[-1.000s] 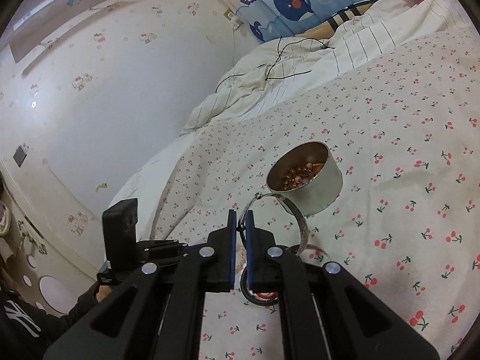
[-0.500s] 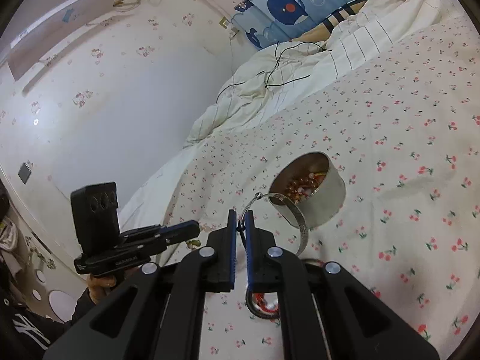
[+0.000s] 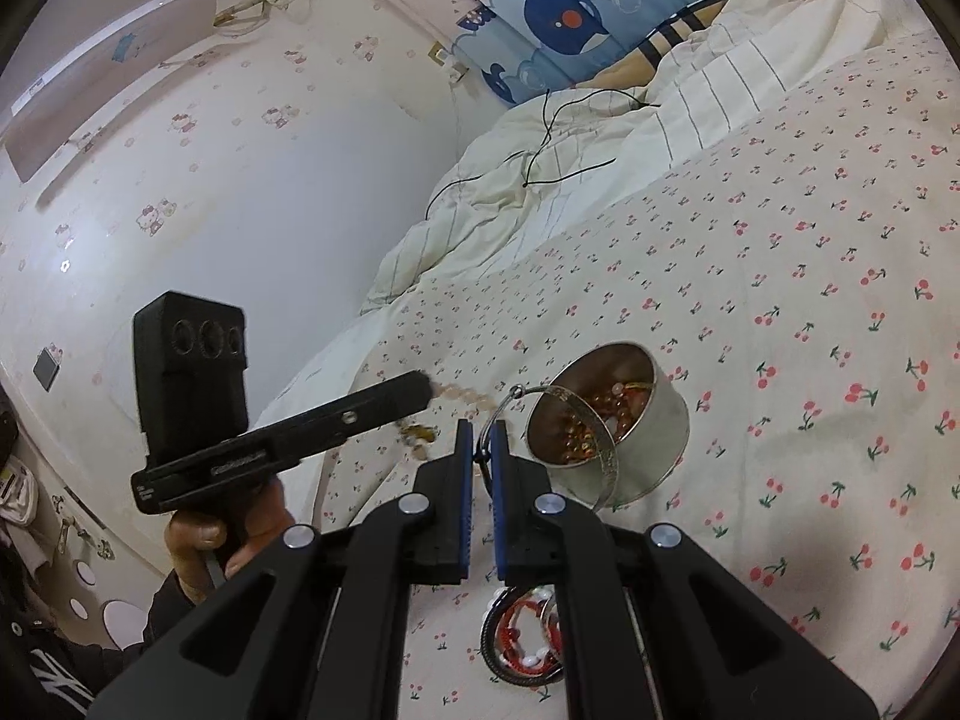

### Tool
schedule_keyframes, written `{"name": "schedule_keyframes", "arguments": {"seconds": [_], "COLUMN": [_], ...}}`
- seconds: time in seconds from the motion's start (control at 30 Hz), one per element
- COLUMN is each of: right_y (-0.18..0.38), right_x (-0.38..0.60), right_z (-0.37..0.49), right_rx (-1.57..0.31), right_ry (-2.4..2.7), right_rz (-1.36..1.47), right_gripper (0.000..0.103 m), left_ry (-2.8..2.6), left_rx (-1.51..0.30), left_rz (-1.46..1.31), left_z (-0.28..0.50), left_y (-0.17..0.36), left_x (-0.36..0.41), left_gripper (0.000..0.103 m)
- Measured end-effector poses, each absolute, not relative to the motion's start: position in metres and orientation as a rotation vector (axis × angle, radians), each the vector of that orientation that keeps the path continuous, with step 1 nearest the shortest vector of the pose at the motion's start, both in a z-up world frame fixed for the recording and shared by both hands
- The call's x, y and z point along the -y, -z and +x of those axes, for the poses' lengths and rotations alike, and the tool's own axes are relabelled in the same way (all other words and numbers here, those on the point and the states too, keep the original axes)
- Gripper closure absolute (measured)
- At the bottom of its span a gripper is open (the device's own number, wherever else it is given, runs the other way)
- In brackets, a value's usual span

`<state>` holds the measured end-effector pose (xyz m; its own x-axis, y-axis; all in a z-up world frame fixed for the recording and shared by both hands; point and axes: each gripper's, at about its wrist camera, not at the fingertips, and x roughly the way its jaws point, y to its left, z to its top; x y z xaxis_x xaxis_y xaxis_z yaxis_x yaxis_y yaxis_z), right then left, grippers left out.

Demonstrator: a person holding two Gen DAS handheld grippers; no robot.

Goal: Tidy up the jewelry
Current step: 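Carry the peach bead bracelet and silver bangle over the silver tin, then open both tools over the tin to drop the bracelets, then withdraw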

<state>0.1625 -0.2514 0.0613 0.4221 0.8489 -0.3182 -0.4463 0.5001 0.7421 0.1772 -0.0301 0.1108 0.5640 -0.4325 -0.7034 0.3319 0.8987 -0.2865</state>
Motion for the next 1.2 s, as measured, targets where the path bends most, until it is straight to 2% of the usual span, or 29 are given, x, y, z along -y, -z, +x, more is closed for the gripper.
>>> {"name": "schedule_keyframes", "arguments": {"seconds": [0.43, 0.53, 0.6, 0.67, 0.93, 1.2], "right_y": [-0.059, -0.056, -0.054, -0.052, -0.041, -0.025], "right_x": [0.243, 0.233, 0.226, 0.218, 0.191, 0.165], "right_z": [0.203, 0.21, 0.214, 0.217, 0.22, 0.215], "right_rx": [-0.762, -0.779, -0.788, -0.799, -0.838, -0.883], "right_ry": [-0.869, -0.869, -0.867, -0.856, -0.804, -0.746], "right_rz": [0.632, 0.613, 0.594, 0.566, 0.421, 0.263], "right_gripper": [0.097, 0.097, 0.097, 0.097, 0.097, 0.095], "left_ry": [0.381, 0.34, 0.33, 0.312, 0.253, 0.242], "left_rx": [-0.919, -0.941, -0.943, -0.929, -0.908, -0.928], "left_rz": [-0.09, -0.032, -0.029, -0.027, 0.057, 0.087], "left_z": [0.22, 0.224, 0.222, 0.217, 0.185, 0.157], "left_y": [-0.068, -0.059, -0.057, -0.06, -0.062, -0.049], "left_x": [0.045, 0.043, 0.037, 0.03, 0.014, 0.017], "left_gripper": [0.096, 0.088, 0.07, 0.061, 0.057, 0.048]}}
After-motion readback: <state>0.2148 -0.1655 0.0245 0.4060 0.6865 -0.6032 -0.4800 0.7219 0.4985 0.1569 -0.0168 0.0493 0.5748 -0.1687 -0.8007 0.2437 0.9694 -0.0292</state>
